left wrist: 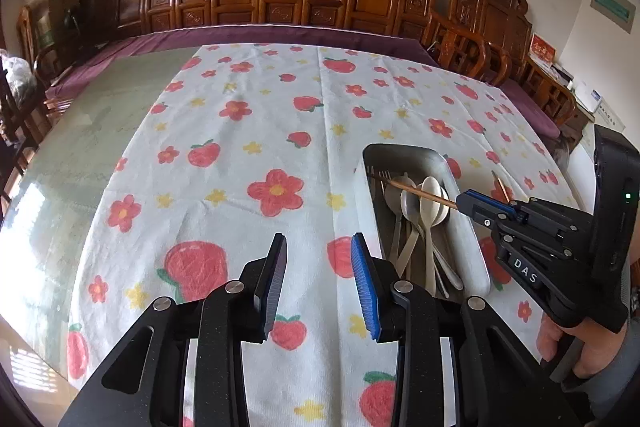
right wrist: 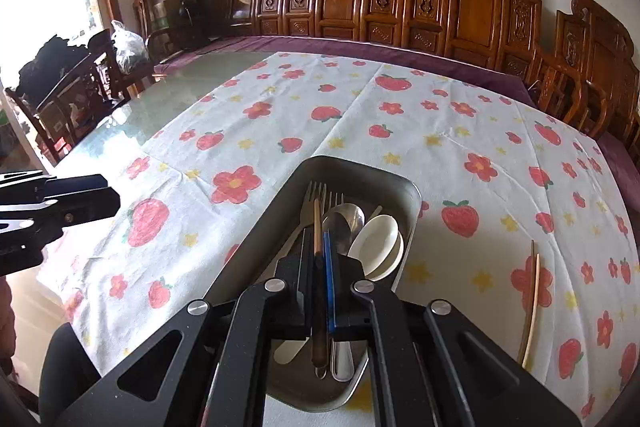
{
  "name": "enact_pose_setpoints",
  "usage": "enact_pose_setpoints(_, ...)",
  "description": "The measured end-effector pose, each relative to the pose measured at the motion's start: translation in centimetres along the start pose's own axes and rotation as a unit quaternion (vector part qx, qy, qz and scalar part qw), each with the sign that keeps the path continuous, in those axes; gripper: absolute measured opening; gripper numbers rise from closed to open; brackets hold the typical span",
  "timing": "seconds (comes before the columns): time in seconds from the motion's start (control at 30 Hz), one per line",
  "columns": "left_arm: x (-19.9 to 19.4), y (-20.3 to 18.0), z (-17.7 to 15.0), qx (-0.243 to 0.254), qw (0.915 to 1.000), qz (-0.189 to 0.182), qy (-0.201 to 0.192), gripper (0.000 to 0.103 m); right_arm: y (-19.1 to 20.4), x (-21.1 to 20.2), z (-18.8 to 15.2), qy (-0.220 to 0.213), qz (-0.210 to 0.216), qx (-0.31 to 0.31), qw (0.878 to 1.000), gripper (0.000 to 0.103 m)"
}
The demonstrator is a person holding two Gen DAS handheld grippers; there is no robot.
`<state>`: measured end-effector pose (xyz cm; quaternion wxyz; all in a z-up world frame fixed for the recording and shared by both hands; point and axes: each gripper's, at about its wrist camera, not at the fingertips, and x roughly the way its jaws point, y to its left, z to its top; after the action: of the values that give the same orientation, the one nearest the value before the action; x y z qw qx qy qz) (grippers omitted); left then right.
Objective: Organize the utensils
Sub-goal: 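Lower the wooden chopstick into the tray and open the right gripper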
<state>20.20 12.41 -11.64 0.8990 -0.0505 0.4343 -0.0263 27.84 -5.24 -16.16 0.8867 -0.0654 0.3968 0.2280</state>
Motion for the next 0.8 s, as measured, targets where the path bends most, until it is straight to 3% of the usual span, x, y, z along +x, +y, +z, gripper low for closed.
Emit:
enact_pose_setpoints(0.33,-0.6,0.5,-0.6,-0.003,1.0000,0.002,0.000,0.031,-0.2,1.6,-2.1,0.041,0.018,0.032,0.998,0.006)
enact_pose_setpoints(0.8,-1.0,-0.7,-0.3,0.006,1.0000,-0.001,-0.003,0.031,-0.8,0.4,-2.5,0.045,0.057,0.037,0.997,0.007)
